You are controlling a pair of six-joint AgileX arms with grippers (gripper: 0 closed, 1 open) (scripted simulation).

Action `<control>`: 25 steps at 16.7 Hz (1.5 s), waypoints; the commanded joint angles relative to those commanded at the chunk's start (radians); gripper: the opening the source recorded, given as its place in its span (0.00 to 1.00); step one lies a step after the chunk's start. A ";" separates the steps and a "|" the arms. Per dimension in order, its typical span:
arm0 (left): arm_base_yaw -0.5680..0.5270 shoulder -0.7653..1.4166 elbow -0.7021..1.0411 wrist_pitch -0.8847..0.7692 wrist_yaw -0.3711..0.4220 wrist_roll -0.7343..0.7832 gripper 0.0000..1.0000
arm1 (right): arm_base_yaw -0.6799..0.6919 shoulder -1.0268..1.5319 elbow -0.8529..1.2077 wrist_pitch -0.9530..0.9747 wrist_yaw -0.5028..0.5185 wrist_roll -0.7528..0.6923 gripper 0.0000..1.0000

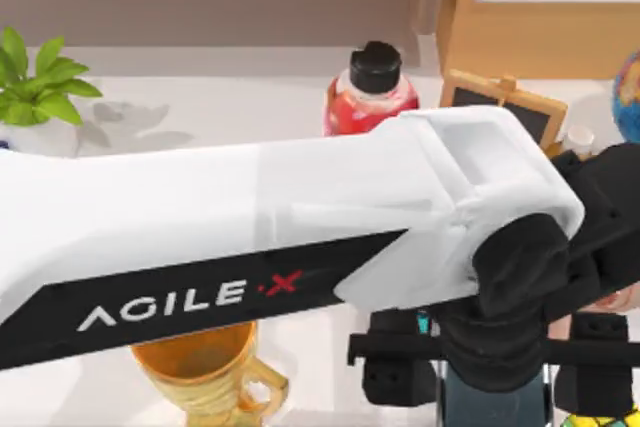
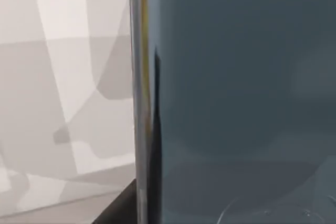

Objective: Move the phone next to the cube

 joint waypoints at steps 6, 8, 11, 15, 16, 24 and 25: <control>-0.007 -0.056 0.020 0.030 0.012 0.028 0.00 | 0.000 0.000 0.000 0.000 0.000 0.000 1.00; -0.007 -0.067 0.023 0.043 0.014 0.030 0.00 | 0.000 0.000 0.000 0.000 0.000 0.000 1.00; -0.007 -0.074 0.023 0.063 0.016 0.027 0.00 | 0.000 0.000 0.000 0.000 0.000 0.000 1.00; -0.006 -0.064 0.011 0.089 0.013 0.011 0.00 | 0.000 0.000 0.000 0.000 0.000 0.000 1.00; -0.005 -0.059 0.007 0.096 0.011 0.005 0.00 | 0.000 0.000 0.000 0.000 0.000 0.000 1.00; 0.006 0.036 -0.060 0.141 -0.013 -0.055 0.00 | 0.000 0.000 0.000 0.000 0.000 0.000 1.00; 0.008 0.052 -0.068 0.145 -0.016 -0.063 0.00 | 0.000 0.000 0.000 0.000 0.000 0.000 1.00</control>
